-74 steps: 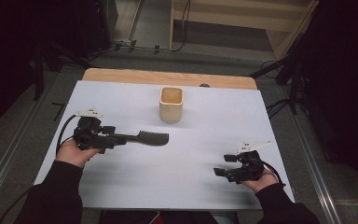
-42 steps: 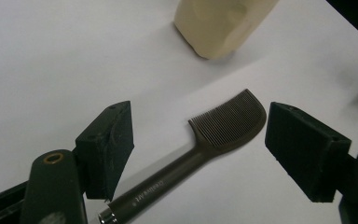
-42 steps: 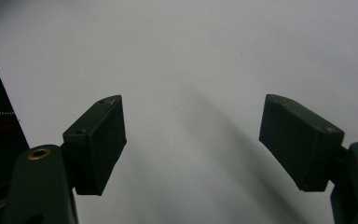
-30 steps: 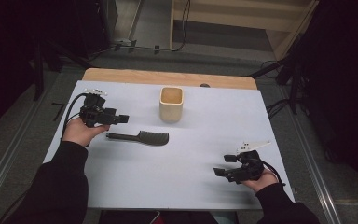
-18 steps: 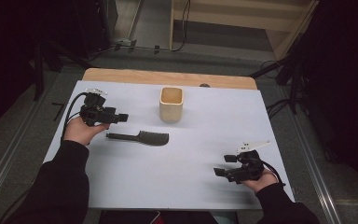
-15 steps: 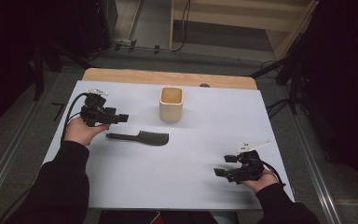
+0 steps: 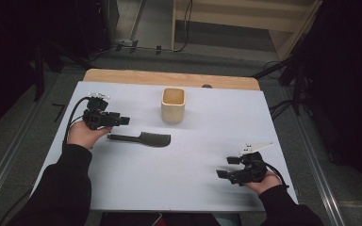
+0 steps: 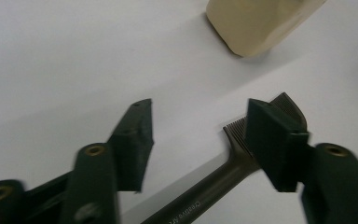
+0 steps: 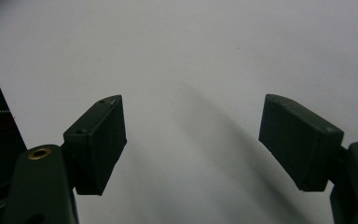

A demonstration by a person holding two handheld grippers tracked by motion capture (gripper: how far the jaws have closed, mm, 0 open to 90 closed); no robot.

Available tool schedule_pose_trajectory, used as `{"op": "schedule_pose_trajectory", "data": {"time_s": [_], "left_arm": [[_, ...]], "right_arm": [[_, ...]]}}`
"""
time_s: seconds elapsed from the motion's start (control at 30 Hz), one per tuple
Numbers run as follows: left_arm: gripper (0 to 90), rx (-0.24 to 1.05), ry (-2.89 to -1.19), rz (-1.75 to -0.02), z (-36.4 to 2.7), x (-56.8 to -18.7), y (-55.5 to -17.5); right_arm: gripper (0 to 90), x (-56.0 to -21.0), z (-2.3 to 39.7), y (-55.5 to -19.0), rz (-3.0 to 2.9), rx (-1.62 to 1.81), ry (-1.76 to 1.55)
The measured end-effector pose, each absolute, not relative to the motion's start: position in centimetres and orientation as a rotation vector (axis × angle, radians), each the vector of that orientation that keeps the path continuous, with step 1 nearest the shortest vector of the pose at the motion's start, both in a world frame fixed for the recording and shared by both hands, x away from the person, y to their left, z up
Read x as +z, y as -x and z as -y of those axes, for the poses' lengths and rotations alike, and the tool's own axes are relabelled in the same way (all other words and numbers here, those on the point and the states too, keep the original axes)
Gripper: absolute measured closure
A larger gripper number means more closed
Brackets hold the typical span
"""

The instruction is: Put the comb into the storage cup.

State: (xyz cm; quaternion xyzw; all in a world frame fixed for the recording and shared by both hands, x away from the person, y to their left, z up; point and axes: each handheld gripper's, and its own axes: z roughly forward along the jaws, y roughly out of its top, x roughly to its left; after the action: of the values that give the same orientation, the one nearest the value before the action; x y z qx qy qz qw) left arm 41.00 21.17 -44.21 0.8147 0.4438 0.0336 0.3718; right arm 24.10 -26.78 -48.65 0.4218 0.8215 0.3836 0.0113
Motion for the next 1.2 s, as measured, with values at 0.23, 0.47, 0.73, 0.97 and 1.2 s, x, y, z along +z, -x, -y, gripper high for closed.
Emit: {"op": "schedule_pose_trajectory", "data": {"time_s": [0.23, 0.47, 0.73, 0.97, 1.2], "left_arm": [[80.3, 0.075, -2.15, -1.133, -21.3, -45.3, -40.9], [90.0, 0.035, -2.206, -1.125, -21.2, -46.1, -41.0], [90.0, 0.01, -2.242, -1.163, -21.7, -47.5, -41.1], [90.0, -0.003, -2.244, -1.185, -22.2, -47.9, -41.1], [90.0, -0.014, -2.258, -1.19, -22.3, -48.3, -41.0]], "right_arm": [[21.2, -48.6, 26.8, -24.1, -2.563, 1.198, -1.309], [21.2, -48.6, 26.8, -24.1, -2.563, 1.198, -1.311], [21.3, -48.6, 26.8, -24.1, -2.563, 1.199, -1.312], [21.3, -48.6, 26.7, -24.1, -2.564, 1.199, -1.311], [21.3, -48.6, 26.7, -24.1, -2.568, 1.194, -1.313]]}}
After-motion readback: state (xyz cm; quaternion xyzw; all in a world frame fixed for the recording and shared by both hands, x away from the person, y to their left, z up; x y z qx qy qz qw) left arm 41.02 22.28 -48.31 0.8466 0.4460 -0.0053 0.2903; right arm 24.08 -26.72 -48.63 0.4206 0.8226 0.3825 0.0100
